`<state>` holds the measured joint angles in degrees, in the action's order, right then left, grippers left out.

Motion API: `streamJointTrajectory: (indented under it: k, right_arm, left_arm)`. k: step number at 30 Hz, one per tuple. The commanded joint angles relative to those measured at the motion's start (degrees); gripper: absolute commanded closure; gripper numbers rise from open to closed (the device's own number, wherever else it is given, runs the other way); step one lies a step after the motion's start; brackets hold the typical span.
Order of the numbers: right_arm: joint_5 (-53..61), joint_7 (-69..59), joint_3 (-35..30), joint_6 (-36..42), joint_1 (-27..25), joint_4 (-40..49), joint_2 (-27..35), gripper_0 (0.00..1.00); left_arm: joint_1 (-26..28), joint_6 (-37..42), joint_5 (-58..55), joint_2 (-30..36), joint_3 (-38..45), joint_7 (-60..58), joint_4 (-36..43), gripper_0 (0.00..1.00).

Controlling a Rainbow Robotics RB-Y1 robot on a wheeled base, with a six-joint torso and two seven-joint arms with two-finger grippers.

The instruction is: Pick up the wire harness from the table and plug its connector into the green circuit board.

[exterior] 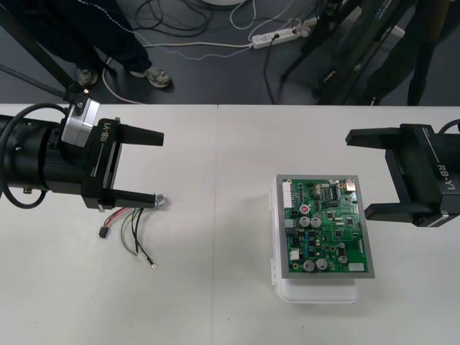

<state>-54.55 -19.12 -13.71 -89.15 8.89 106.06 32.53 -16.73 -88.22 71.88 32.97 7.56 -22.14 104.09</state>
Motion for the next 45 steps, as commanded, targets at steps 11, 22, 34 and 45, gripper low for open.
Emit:
streamJointTrajectory:
  k: [11, 22, 34, 45]
  right_arm:
    - [-5.2, 9.7, -1.1, 3.9, 0.3, 8.1, -3.0, 0.00]
    - [-7.0, 8.6, 2.0, 5.8, -3.4, 9.0, -6.7, 0.00]
    - [-6.6, 7.9, 5.5, 7.7, -8.3, 12.0, -6.9, 0.00]
    - [-10.9, 7.8, 8.3, 7.8, -8.3, 11.9, -8.0, 0.00]
  left_arm:
    - [-5.2, -1.8, 0.9, 14.6, -4.0, 5.5, 0.3, 0.00]
    - [-9.6, -1.8, 2.6, 22.8, -9.6, 18.3, 0.3, 0.00]
    - [-16.0, 2.5, 5.6, 31.3, -20.0, 38.8, 0.3, 0.00]
    - [-21.9, 10.7, 9.1, 35.0, -33.1, 55.7, 0.4, 0.00]
